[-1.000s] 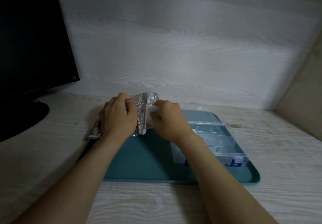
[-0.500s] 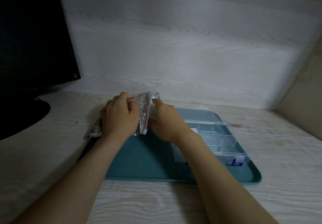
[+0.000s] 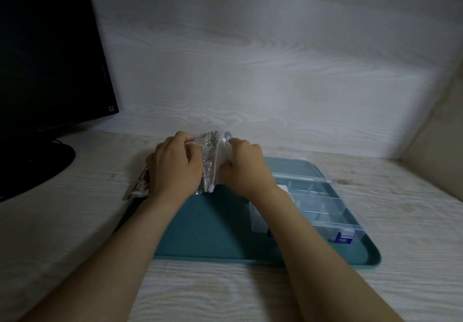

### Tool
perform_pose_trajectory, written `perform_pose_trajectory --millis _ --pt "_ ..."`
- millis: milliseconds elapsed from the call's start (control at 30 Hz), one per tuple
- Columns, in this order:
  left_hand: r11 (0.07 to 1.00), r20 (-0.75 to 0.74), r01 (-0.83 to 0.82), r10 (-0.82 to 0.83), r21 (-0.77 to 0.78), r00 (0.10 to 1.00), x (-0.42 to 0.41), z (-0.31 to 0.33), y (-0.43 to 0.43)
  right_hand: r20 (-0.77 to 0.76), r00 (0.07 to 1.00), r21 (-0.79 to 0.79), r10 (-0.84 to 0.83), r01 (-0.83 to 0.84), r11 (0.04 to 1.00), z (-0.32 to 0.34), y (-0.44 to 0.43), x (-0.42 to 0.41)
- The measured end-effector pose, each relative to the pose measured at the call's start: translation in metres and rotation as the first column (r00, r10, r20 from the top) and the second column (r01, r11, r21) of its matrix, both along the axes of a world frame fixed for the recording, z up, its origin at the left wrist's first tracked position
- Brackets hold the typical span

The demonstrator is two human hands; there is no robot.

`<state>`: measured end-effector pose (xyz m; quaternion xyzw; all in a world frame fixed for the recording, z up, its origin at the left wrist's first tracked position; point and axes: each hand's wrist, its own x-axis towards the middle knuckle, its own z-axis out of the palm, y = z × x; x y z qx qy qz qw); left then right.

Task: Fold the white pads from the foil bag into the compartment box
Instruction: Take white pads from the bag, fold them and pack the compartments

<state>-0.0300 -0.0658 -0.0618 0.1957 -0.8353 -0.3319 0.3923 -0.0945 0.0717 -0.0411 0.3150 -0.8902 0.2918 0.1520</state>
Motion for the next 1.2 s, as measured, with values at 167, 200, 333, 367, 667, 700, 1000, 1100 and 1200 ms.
perform_pose_trajectory --millis 167,200,333,367,667,700,1000,1100,1200 --pt "0.998 0.005 -0.011 0.011 -0.069 1.000 0.000 0.000 0.000 0.070 0.993 -0.206 -0.091 0.104 0.973 0.009 0.016 0.003" --pt "0.997 0.003 -0.014 0.014 -0.080 1.000 0.000 -0.001 0.000 0.086 0.991 -0.245 -0.103 0.121 0.962 0.011 0.019 0.003" --pt "0.989 -0.025 -0.015 0.011 -0.144 1.000 0.000 -0.002 0.000 0.154 0.984 -0.372 -0.091 0.143 0.917 0.018 0.036 0.008" --pt "0.986 -0.034 -0.017 0.012 -0.164 0.999 0.000 -0.002 0.000 0.182 0.980 -0.400 -0.079 0.147 0.905 0.020 0.042 0.009" --pt "0.933 -0.325 0.071 -0.193 -0.353 0.926 0.009 0.014 0.025 0.421 0.885 -0.590 0.196 0.103 0.801 0.034 0.099 0.011" --pt "0.920 -0.346 0.111 -0.250 -0.376 0.904 0.013 0.018 0.035 0.453 0.866 -0.603 0.212 0.122 0.789 0.031 0.104 0.011" --pt "0.775 -0.282 0.617 -0.567 0.134 0.774 0.023 0.017 0.092 0.499 0.773 -0.661 0.390 0.049 0.749 0.017 0.104 0.015" --pt "0.712 -0.276 0.647 -0.586 0.273 0.761 0.021 0.017 0.090 0.454 0.782 -0.639 0.427 -0.048 0.768 0.014 0.104 0.016" --pt "0.689 -0.308 0.621 -0.539 0.374 0.784 0.021 0.017 0.087 0.474 0.686 -0.687 0.552 -0.105 0.720 0.015 0.104 0.018"
